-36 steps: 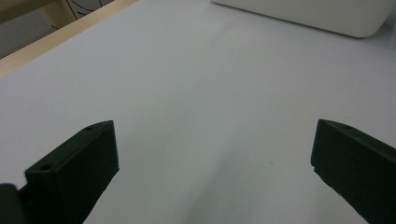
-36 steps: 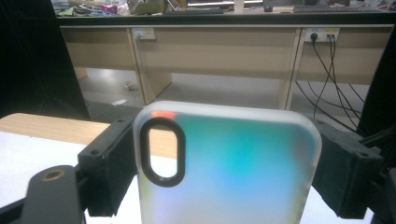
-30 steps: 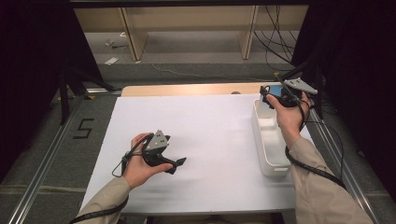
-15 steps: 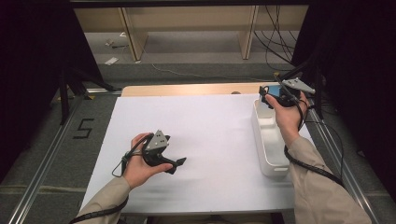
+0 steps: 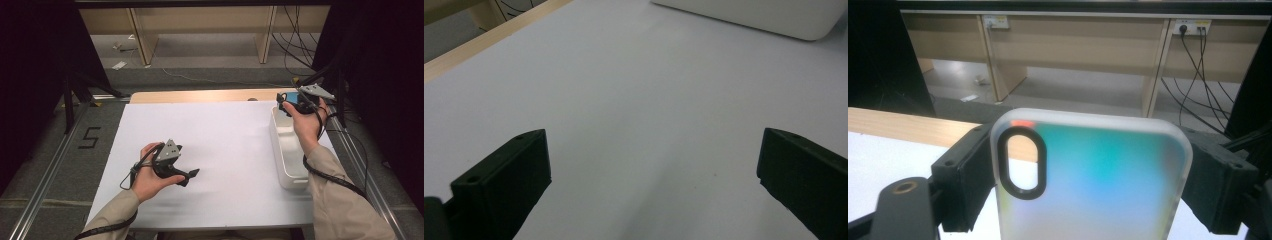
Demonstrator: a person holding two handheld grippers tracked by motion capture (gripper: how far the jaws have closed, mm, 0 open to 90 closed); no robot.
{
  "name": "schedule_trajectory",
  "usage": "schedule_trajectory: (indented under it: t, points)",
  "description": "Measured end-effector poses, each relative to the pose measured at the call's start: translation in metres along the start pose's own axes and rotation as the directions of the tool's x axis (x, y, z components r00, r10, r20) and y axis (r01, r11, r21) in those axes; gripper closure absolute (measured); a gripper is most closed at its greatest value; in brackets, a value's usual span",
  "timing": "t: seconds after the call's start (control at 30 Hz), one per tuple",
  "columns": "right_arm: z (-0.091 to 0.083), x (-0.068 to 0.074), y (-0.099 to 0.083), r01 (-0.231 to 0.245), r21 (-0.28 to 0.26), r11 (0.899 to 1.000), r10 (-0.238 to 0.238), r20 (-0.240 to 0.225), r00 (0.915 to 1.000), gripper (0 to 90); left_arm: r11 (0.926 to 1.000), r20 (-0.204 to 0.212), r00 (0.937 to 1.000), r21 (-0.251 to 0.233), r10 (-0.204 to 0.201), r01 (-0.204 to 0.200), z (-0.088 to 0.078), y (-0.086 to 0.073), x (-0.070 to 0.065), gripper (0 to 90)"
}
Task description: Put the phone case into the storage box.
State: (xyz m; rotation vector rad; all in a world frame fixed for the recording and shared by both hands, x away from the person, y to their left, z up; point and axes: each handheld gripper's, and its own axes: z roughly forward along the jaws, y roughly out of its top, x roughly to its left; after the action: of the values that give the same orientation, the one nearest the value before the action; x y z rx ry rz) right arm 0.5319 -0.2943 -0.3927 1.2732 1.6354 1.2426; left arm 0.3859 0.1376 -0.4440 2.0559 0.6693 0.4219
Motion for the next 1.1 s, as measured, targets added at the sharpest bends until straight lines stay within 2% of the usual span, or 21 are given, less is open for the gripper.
schedule_trajectory:
  t: [1.1]
  points:
    - [0.013, -0.002, -0.006, 0.021, 0.031, 0.999, -0.022, 0.016, 0.9996, 18.2, 1.0, 0.002, 1.0, -0.001, -0.001, 0.001, 0.0, 0.0, 0.0, 0.3]
